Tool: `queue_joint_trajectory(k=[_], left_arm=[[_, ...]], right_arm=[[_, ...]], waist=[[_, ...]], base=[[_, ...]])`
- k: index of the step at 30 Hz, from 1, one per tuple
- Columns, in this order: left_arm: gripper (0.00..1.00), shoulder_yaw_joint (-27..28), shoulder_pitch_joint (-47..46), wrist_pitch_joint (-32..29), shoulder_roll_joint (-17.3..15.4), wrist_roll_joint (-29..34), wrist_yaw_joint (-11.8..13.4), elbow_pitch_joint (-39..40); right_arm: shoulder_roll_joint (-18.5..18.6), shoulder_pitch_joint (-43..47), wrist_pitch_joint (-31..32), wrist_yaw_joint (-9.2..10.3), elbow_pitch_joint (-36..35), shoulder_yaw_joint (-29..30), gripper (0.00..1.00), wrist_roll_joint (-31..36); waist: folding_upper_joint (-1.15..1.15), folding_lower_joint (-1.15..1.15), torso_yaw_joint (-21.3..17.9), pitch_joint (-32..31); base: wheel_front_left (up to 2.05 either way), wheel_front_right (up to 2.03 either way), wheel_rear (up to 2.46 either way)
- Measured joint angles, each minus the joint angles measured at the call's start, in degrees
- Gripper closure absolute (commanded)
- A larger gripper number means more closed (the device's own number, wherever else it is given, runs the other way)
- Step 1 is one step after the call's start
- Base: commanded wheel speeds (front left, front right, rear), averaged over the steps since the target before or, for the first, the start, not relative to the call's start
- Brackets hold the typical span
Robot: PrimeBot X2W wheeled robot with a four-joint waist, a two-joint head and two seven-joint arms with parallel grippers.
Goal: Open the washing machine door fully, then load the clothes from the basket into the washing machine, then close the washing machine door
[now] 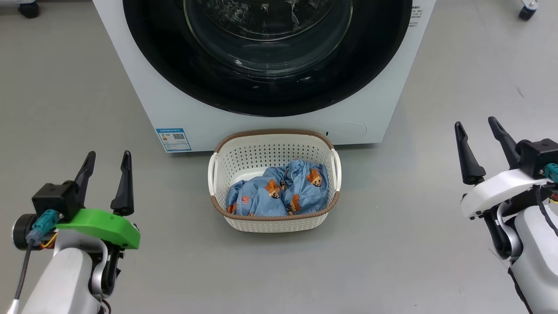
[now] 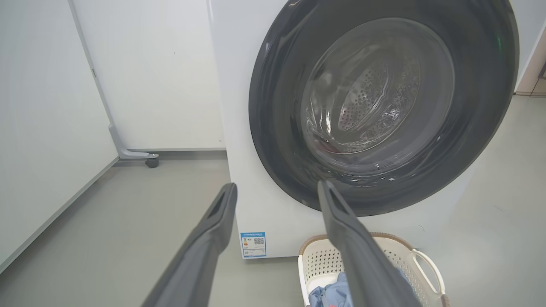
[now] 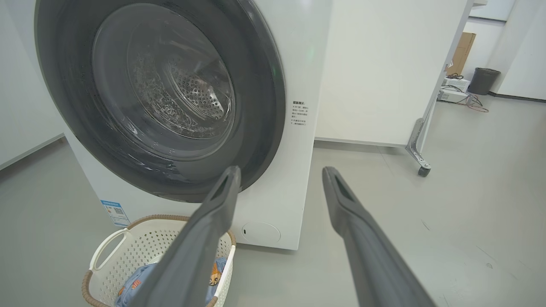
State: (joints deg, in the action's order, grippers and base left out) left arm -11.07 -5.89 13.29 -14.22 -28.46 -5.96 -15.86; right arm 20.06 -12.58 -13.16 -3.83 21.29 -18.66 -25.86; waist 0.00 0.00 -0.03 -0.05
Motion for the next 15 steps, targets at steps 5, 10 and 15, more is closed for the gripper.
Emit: queue_joint_trajectory(k=[5,10,15], left_arm=[[0.0,0.0,0.0,0.99,-0.65,3.83,0.01,-0.27],[0.0,0.71,0.0,0.99,-0.66,4.48,0.01,-0.34],[0.0,1.64,0.0,1.0,-0.45,4.49,0.01,-0.47]], right_arm=[[0.51,-0.23,-1.01,0.01,0.49,-0.56,0.0,2.79],[-0.71,-0.42,-1.16,0.01,0.36,1.24,0.0,1.56],[-1.71,-0.42,-1.16,-0.01,0.25,2.46,0.0,0.73]], waist=[[0.0,0.0,0.06,0.1],[0.0,0.0,0.16,0.23],[0.0,0.0,0.25,0.29]], base=[[0.0,0.0,0.0],[0.0,0.0,0.0],[0.0,0.0,0.0]])
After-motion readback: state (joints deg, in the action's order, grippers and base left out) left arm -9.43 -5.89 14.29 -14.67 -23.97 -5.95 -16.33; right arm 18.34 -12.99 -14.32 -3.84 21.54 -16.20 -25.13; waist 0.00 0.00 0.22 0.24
